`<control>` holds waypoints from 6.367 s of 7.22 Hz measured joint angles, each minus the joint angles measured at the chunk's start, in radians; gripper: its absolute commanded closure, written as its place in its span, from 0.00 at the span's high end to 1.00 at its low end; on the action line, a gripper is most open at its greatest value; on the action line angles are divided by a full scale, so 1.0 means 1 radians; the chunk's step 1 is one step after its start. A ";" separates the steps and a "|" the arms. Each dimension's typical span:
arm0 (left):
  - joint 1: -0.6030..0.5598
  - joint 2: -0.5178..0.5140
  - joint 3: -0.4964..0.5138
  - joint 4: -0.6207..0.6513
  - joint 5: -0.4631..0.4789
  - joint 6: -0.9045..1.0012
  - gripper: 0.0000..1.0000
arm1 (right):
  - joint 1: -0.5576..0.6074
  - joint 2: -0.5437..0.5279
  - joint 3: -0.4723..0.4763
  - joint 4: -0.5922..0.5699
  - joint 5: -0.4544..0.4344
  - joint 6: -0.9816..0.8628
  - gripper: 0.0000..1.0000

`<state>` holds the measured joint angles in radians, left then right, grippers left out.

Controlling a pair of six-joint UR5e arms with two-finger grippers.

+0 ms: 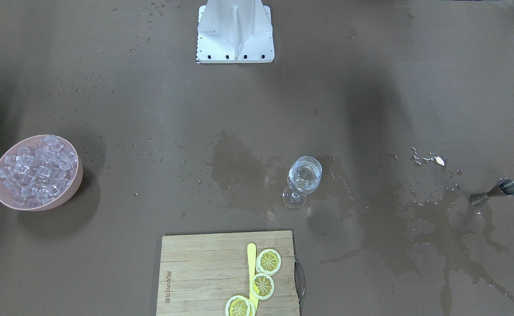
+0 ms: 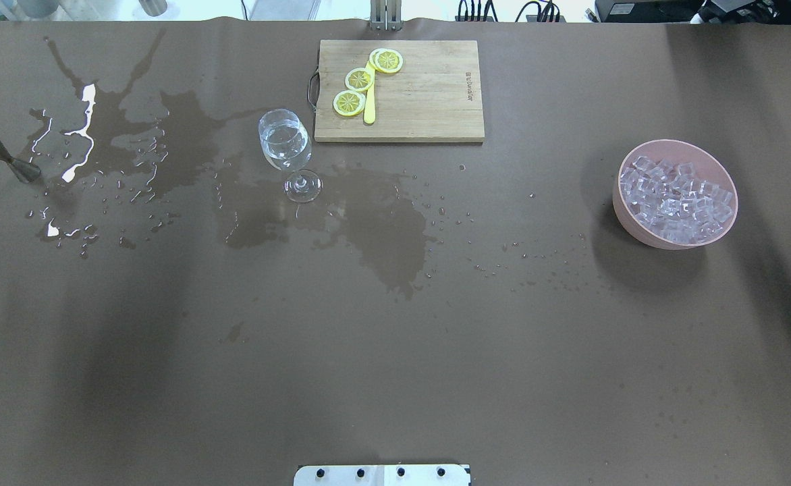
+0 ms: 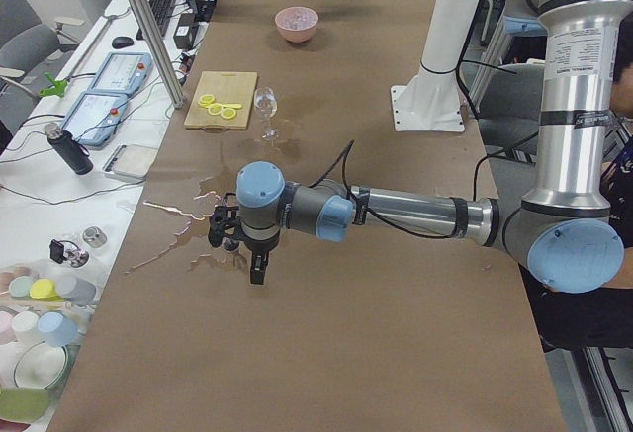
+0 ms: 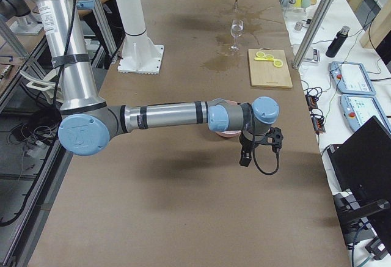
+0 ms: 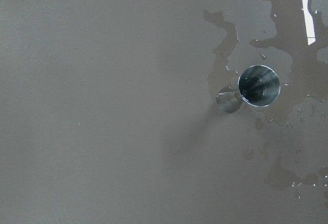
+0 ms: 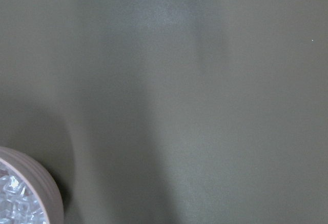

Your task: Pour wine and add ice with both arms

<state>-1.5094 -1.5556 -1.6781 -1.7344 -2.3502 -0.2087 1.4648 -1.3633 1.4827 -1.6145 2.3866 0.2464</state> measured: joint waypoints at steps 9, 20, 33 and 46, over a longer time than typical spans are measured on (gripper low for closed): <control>-0.002 0.011 0.012 -0.006 -0.005 0.001 0.98 | 0.000 0.038 -0.014 -0.004 0.012 0.035 1.00; 0.002 0.007 0.202 -0.695 0.197 -0.395 0.97 | -0.196 0.151 0.080 0.003 0.000 0.366 1.00; 0.534 0.132 0.216 -1.204 0.884 -0.822 0.97 | -0.461 0.008 0.117 0.276 -0.075 0.622 0.46; 0.731 -0.024 0.477 -1.321 1.201 -0.888 0.96 | -0.440 0.004 0.105 0.273 -0.093 0.616 0.57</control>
<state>-0.7787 -1.5797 -1.2009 -3.0555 -1.1494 -1.0972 1.0251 -1.3596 1.5877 -1.3413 2.2931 0.8624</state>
